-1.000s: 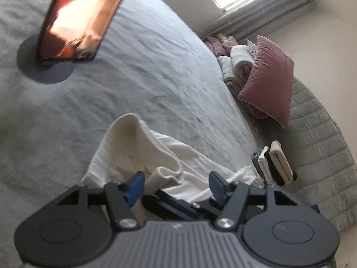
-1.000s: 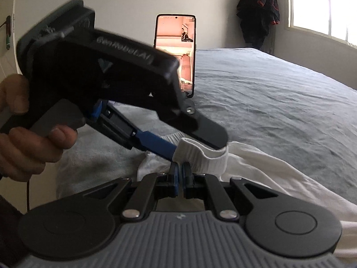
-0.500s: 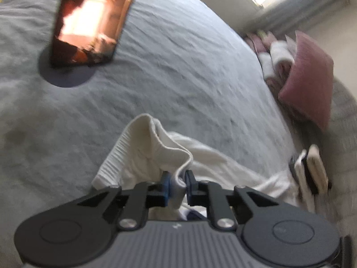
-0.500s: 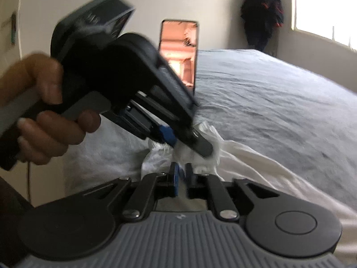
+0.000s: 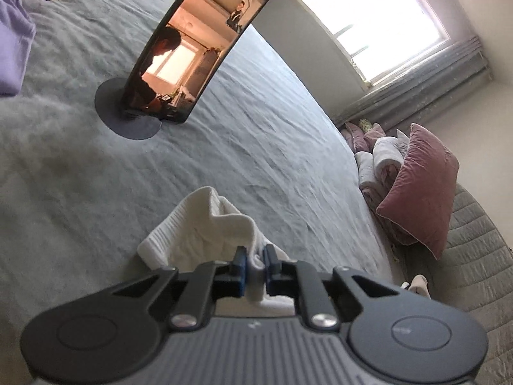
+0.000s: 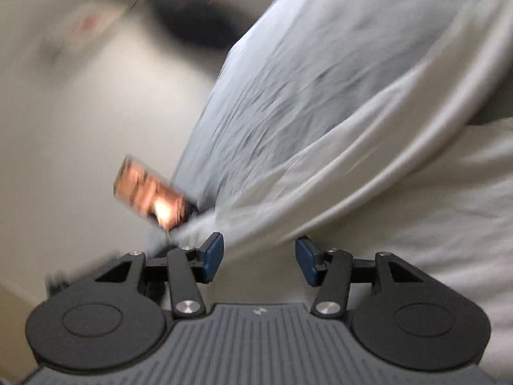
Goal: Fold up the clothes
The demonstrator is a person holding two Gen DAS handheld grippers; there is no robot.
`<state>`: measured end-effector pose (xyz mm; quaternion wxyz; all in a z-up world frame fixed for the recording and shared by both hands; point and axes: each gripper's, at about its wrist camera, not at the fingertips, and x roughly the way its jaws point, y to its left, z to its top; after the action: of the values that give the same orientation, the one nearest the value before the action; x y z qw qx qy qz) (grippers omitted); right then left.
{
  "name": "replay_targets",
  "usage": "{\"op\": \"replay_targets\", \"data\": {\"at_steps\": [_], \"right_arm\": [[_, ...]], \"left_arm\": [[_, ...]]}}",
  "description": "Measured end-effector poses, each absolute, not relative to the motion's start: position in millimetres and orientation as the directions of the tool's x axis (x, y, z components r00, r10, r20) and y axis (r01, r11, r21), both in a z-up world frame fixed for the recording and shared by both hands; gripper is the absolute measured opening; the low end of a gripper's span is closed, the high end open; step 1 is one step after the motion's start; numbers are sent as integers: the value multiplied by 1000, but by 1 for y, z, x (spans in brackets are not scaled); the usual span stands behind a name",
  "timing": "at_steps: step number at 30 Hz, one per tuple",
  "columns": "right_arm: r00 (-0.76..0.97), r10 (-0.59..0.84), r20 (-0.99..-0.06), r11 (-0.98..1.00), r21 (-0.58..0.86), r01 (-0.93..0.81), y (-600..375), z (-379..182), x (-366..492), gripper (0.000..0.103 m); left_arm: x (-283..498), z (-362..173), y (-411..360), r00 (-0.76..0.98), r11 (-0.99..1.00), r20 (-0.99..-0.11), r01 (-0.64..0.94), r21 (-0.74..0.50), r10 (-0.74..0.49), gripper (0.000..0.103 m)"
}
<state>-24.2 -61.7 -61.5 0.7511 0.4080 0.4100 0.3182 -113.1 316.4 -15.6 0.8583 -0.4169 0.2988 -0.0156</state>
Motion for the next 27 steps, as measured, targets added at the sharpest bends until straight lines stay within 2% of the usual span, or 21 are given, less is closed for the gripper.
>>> {"op": "replay_targets", "data": {"at_steps": [7,12,17,19,21,24,27], "right_arm": [[570,771,-284,331,943,22,-96,-65,0,54],[661,710,-245,236,966,104,-119,-71,11,45],[743,632,-221,140,975,170,-137,-79,16,41],[771,602,-207,97,978,186,-144,-84,15,37],[790,581,-197,77,979,188,-147,-86,13,27],[806,561,-190,81,981,175,-150,-84,8,17],[824,535,-188,144,981,131,-150,-70,-2,16]], "left_arm": [[-115,-10,321,833,652,-496,-238,-720,-244,10],[-115,-10,325,836,633,-493,-249,-733,-242,10],[-113,-14,330,829,616,-509,-280,-736,-232,10],[-111,-16,332,825,610,-515,-289,-738,-232,10],[-110,-18,333,822,610,-522,-297,-735,-229,10],[-107,-20,335,817,611,-531,-307,-730,-224,10],[-104,-21,339,813,613,-537,-310,-727,-225,10]]}}
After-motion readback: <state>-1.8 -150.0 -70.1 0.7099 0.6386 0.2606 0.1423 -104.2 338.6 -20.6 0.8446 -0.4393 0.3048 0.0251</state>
